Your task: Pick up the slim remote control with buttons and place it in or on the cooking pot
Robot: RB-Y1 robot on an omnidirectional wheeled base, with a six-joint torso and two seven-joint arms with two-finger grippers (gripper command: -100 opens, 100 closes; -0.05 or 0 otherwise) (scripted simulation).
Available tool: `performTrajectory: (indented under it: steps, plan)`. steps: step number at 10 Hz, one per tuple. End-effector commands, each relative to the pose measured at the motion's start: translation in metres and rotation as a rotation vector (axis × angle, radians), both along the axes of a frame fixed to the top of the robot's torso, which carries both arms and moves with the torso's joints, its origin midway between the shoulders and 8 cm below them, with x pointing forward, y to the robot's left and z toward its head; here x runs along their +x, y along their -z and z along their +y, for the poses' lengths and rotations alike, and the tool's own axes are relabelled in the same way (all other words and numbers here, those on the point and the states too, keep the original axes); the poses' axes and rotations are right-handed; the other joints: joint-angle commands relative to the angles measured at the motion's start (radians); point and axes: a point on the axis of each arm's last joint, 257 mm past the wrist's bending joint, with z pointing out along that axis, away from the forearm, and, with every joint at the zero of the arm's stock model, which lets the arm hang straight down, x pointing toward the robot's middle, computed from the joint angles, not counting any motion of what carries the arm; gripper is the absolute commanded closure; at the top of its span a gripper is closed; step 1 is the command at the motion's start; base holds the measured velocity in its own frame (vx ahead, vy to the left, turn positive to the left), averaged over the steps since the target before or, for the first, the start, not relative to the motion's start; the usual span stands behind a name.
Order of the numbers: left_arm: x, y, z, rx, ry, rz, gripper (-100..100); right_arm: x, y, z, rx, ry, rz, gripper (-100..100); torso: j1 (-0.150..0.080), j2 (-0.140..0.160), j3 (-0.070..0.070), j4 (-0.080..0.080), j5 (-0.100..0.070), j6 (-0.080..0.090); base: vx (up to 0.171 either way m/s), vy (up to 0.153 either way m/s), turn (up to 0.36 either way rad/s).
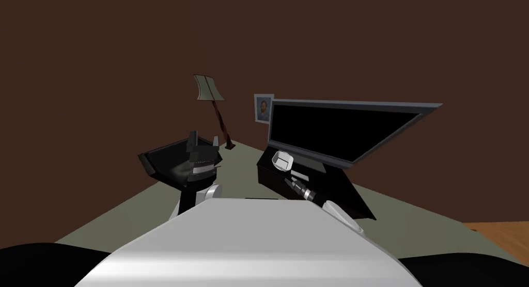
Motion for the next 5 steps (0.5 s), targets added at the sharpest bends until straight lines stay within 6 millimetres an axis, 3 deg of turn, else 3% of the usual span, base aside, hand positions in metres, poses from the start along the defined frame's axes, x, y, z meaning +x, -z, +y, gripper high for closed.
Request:
performTrajectory:
  steps: [1, 2, 3, 4, 5]
  plan:
    - [0.0, 0.0, 0.0, 0.0, 0.0, 0.0, 0, -0.008, 0.019, -0.007, -0.05, -0.017, 0.037, -100, 0.0, 0.0, 0.0, 0.0, 0.0, 0.0, 0.013, -0.012, 0.152]
    - [0.0, 0.0, 0.0, 0.0, 0.0, 0.0, 0, -0.023, 0.041, -0.016, -0.105, -0.046, 0.082, -100, 0.0, 0.0, 0.0, 0.0, 0.0, 0.001, 0.022, -0.006, 0.347]
    - [0.0, 0.0, 0.0, 0.0, 0.0, 0.0, 0, -0.026, 0.046, -0.018, -0.123, -0.051, 0.09, -100, 0.0, -0.001, 0.0, 0.0, 0.0, 0.0, 0.021, -0.015, 0.179]
    - [0.0, 0.0, 0.0, 0.0, 0.0, 0.0, 0, -0.044, 0.07, -0.031, -0.181, -0.076, 0.144, -100, 0.0, -0.001, 0.0, 0.0, 0.0, 0.001, 0.025, -0.011, 0.289]
    - [0.0, 0.0, 0.0, 0.0, 0.0, 0.0, 0, -0.045, 0.072, -0.031, -0.195, -0.086, 0.144, -100, 0.0, -0.001, 0.0, 0.0, 0.0, 0.0, 0.022, -0.02, 0.19]
